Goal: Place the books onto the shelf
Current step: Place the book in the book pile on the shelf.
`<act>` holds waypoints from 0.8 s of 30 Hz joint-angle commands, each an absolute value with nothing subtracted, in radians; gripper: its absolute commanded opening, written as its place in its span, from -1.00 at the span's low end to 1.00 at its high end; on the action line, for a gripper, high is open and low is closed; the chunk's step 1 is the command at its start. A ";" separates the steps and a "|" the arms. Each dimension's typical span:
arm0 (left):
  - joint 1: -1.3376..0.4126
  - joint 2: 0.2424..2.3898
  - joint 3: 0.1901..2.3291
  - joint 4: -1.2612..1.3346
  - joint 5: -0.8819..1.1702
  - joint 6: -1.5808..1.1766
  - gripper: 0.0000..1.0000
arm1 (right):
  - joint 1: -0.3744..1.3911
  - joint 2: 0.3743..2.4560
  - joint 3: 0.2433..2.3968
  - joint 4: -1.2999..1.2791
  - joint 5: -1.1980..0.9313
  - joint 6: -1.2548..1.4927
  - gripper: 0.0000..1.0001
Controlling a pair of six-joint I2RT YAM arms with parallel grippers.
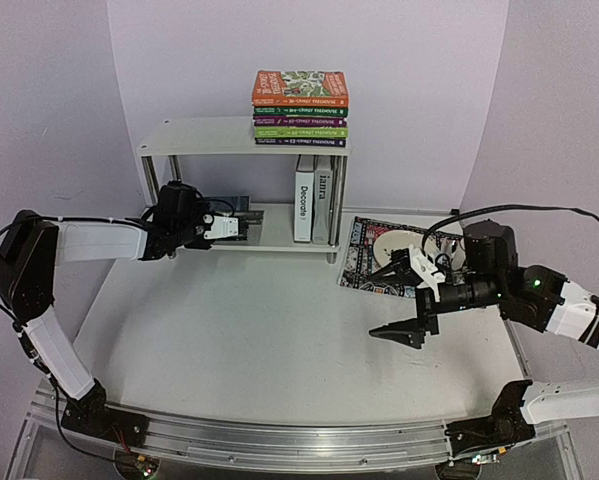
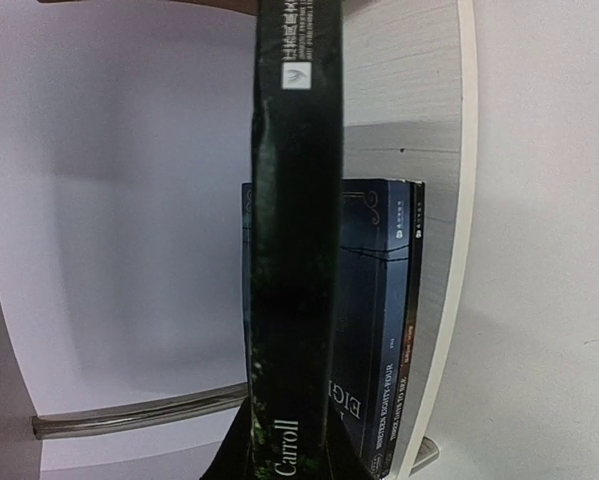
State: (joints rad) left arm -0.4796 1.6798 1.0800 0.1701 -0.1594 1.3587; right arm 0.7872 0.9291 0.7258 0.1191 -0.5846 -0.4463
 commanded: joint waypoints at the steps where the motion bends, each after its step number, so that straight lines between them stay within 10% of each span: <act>1: -0.446 1.672 1.157 0.312 -0.129 1.372 -1.00 | 0.790 0.929 0.733 0.140 -0.591 -0.431 0.97; 24: -0.345 1.830 1.247 0.388 -0.039 1.401 -1.00 | 0.790 0.981 0.795 0.100 -0.564 -0.459 0.97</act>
State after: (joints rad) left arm -0.3524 1.8044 1.1548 0.2490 -0.0613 1.3722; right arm 0.7872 0.9632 0.7438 0.1003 -0.5595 -0.4492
